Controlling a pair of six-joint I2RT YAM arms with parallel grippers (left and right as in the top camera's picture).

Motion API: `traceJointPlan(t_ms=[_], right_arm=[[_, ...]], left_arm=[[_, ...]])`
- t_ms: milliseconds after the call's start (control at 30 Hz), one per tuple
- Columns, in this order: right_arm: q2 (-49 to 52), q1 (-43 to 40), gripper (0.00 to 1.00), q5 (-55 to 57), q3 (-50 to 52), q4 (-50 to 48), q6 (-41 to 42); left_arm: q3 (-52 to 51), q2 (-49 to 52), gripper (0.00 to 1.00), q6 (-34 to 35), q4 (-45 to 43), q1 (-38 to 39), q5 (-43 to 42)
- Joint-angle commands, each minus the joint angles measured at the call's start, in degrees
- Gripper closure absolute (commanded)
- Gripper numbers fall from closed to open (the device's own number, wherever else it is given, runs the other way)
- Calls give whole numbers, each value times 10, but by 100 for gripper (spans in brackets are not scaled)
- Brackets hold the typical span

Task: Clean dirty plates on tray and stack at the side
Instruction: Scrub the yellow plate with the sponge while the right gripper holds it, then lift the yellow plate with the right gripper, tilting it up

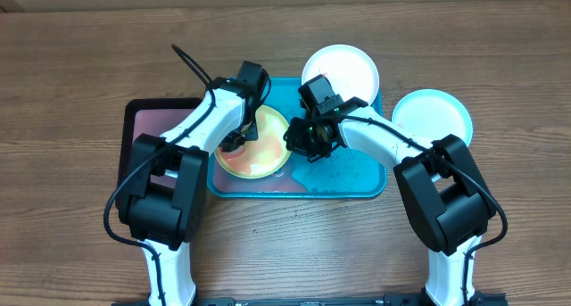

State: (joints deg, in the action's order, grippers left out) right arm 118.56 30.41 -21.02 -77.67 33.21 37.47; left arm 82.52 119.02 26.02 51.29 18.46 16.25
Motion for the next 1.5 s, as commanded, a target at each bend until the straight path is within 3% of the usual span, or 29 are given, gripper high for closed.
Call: traceJointPlan(t_ms=[0, 67, 100, 233, 333, 467, 633, 733, 867, 1033, 1467], right_arm=[[12, 2, 96, 8, 5, 9, -4], [12, 2, 96, 8, 5, 9, -4], [12, 2, 96, 8, 5, 9, -4], [12, 2, 96, 8, 5, 9, -4], [12, 2, 96, 8, 5, 9, -4], [12, 2, 96, 8, 5, 9, -4], [12, 2, 96, 8, 5, 12, -4], [12, 2, 96, 8, 5, 13, -4], [12, 2, 96, 8, 2, 19, -4], [-1, 2, 96, 46, -27, 72, -27], [-137, 34, 96, 379, -49, 217, -49]], left_arm=[[-12, 31, 96, -261, 4, -7, -275], [-12, 31, 96, -375, 17, -7, -410], [-12, 31, 96, -400, 21, -7, -439], [-12, 31, 96, -405, 2, -8, -452], [-12, 31, 96, -353, -35, -8, -425], [2, 31, 96, -212, -72, -8, -275], [107, 31, 96, -114, -13, -8, -63], [182, 31, 96, -86, 31, -8, 10], [253, 31, 96, -86, 64, -8, 9], [265, 31, 96, -87, 95, -8, -70], [213, 31, 96, -86, 122, -9, -106]])
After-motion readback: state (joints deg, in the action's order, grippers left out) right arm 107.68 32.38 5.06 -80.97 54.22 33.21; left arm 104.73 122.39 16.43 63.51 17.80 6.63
